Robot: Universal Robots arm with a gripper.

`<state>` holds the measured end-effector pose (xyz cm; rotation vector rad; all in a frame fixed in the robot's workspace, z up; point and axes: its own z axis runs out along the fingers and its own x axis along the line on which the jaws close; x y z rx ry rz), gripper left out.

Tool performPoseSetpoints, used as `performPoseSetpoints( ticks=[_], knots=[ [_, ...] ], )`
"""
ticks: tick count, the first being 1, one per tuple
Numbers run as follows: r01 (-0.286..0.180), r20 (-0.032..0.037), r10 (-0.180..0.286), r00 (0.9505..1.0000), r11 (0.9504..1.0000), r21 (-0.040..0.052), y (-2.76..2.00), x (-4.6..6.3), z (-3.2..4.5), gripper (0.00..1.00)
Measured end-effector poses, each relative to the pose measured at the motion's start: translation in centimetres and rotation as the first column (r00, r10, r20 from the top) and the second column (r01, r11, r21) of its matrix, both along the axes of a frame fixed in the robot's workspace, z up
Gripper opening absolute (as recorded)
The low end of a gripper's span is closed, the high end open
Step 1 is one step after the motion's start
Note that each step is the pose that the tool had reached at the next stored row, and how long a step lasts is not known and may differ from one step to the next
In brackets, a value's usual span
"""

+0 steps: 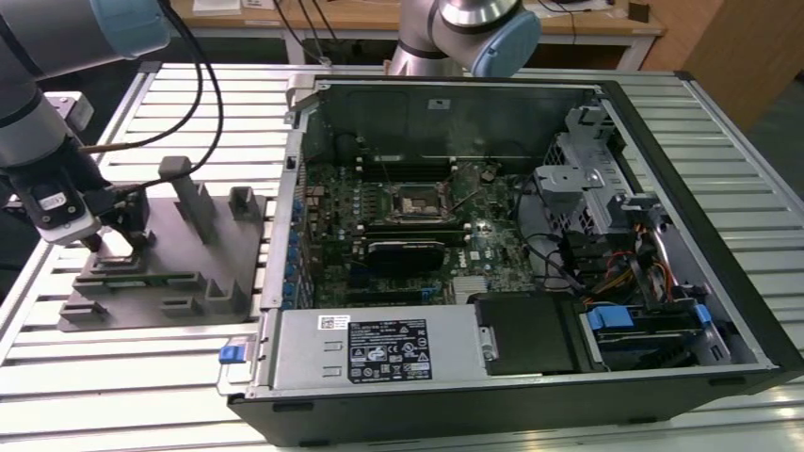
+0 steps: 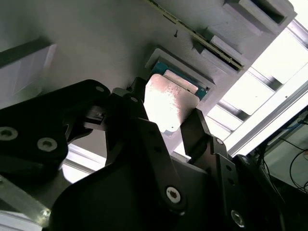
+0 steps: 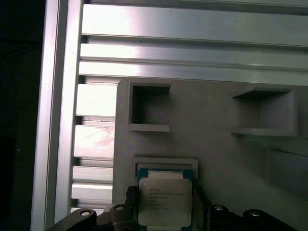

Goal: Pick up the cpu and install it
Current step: 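Pick up the cpu and move it towards the insertion slot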

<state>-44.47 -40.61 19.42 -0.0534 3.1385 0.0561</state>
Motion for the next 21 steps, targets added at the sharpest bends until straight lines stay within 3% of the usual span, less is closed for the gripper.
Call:
performPoseSetpoints(
  ticks=[21],
  knots=[
    [0.000,-0.0002,0.000,1.0000,1.0000,0.0002,0.00,0.0,1.50,0.54]
  ],
)
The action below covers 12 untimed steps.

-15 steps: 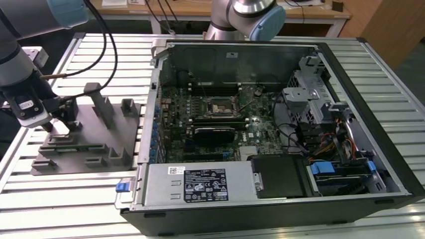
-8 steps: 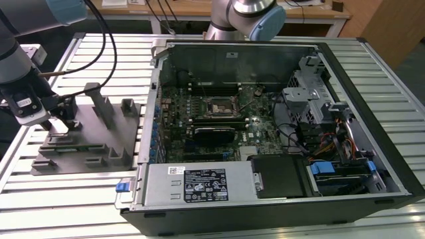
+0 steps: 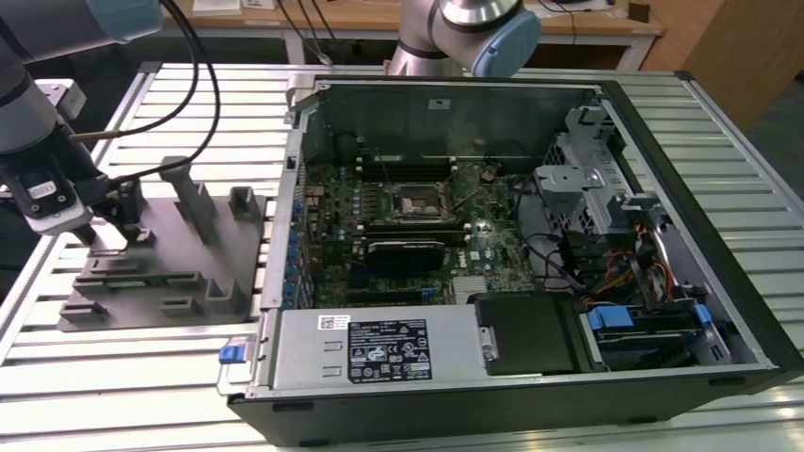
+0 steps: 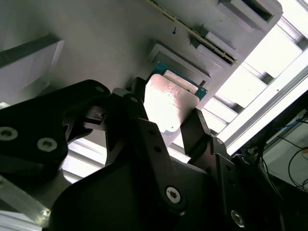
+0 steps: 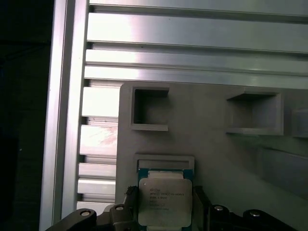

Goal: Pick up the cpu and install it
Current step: 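Pick up the cpu and move it towards the insertion slot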

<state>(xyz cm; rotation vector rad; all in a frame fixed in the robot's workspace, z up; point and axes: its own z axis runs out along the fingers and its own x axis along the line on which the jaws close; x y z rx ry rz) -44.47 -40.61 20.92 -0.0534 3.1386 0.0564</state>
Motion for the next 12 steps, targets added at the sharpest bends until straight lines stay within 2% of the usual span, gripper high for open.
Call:
performPoseSetpoints(
  ticks=[12],
  knots=[
    [0.000,0.0001,0.000,1.0000,1.0000,0.0000,0.00,0.00,0.94,0.54]
  ],
)
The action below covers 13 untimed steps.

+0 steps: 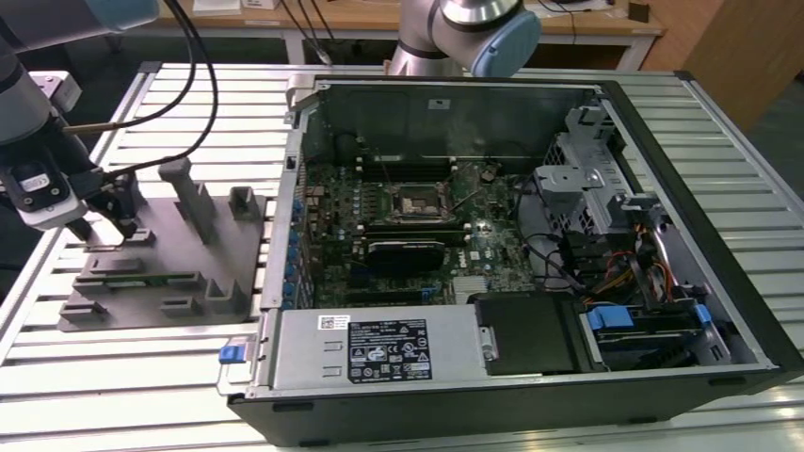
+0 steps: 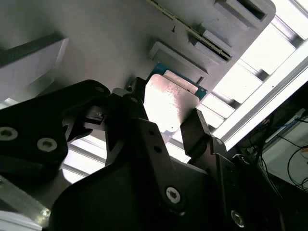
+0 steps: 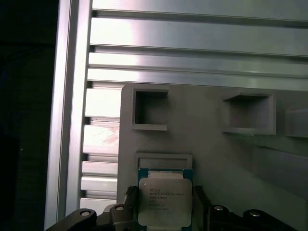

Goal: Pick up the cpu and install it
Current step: 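Pick up the cpu and move it towards the insertion slot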

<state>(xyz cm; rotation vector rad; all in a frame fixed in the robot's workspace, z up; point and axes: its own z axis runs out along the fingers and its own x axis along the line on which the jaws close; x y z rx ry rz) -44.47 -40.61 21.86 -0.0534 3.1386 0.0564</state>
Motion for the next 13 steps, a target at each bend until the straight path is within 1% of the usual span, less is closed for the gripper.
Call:
performPoseSetpoints(
  ticks=[13],
  knots=[
    [0.000,0.0000,0.000,1.0000,1.0000,0.0002,0.00,0.00,0.68,0.54]
  ],
)
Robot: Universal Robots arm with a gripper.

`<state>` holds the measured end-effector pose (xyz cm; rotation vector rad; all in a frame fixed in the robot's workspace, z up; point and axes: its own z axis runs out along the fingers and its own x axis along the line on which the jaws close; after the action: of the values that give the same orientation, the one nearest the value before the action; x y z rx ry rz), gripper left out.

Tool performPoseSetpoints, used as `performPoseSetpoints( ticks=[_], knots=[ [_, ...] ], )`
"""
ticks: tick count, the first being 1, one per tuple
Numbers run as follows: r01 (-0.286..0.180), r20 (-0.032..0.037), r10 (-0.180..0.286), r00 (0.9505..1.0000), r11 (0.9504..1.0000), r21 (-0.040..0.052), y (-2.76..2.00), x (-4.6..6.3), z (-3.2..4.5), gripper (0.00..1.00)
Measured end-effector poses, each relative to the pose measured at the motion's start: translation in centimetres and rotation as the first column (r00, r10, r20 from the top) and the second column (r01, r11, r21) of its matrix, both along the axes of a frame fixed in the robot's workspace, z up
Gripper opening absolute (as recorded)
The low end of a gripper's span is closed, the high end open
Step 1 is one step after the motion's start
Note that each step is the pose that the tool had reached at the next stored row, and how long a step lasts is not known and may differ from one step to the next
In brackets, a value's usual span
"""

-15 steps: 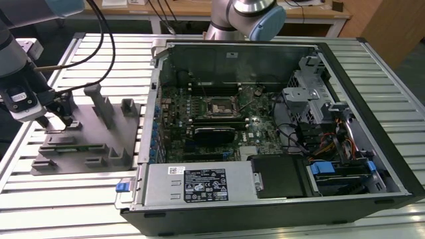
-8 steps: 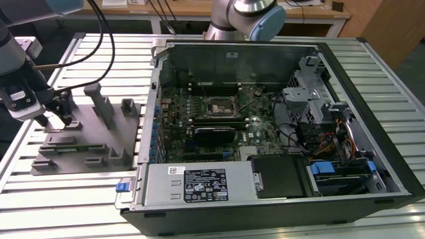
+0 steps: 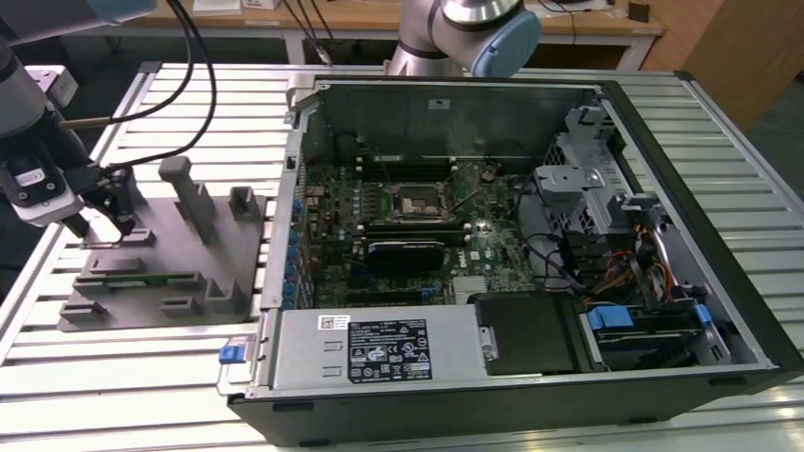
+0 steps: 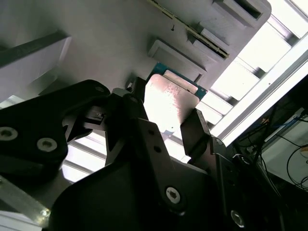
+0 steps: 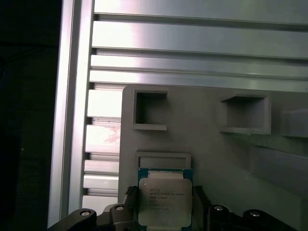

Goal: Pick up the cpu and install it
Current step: 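Pick up the cpu and move it towards the insertion slot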

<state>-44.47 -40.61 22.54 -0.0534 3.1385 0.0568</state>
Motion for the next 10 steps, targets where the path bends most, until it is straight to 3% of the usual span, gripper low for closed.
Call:
performPoseSetpoints(
  ticks=[10],
  knots=[
    [0.000,0.0000,0.000,1.0000,1.0000,0.0000,0.00,0.00,0.39,0.54]
  ],
)
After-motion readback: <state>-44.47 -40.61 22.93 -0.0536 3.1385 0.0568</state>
